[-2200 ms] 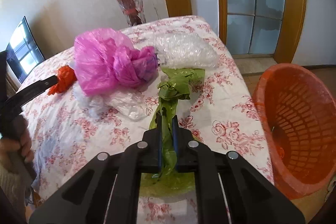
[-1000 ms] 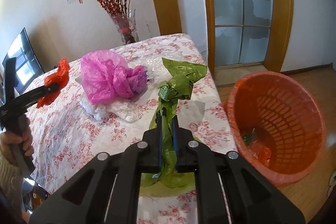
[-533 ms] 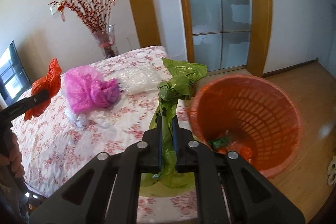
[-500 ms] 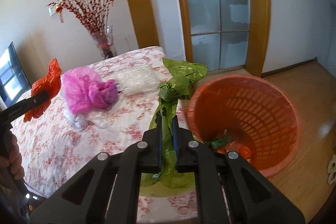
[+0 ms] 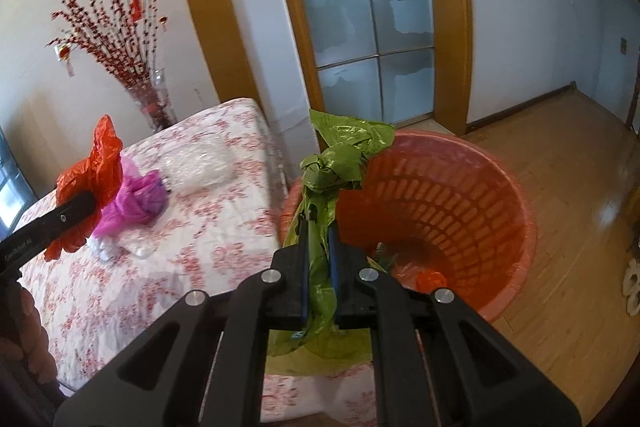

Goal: Collect trash
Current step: 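Carry both bags over the orange wastebasket and open both grippers to drop them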

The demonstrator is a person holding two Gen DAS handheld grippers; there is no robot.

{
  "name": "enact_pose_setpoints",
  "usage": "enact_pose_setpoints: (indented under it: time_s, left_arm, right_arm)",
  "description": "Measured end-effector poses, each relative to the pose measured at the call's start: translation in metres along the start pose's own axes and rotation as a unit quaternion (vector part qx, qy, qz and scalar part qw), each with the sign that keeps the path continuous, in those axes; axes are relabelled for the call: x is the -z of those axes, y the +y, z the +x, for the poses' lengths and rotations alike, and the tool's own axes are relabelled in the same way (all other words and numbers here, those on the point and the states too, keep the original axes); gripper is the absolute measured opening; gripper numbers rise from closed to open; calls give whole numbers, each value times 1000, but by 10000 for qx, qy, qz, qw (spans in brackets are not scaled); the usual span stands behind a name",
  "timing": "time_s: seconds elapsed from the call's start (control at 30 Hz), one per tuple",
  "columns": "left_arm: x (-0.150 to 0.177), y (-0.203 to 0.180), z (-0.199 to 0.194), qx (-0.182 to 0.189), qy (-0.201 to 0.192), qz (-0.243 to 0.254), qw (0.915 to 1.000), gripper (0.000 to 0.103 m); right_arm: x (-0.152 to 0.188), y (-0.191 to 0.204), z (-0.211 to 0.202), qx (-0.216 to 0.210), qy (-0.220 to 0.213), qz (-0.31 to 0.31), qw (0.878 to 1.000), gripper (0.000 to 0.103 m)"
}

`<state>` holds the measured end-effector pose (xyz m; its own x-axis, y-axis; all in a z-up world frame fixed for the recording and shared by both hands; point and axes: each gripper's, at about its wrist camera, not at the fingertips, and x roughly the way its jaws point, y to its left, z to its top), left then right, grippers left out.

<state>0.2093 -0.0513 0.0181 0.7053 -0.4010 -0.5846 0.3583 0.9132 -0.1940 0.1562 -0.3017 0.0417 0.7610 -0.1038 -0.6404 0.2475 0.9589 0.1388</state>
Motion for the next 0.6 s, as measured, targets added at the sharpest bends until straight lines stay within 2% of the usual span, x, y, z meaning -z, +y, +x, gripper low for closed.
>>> enact_pose_setpoints:
  time_s: [0.4, 0.6]
  left_arm:
    - [1, -74, 51, 652, 296, 234, 9972, 52]
    - [7, -100, 63, 833, 387, 367, 9951, 52]
  right_arm:
    - [-4, -48, 15, 383, -88, 394, 9984, 10]
    - [-7, -68, 19, 454, -142, 553, 9973, 10]
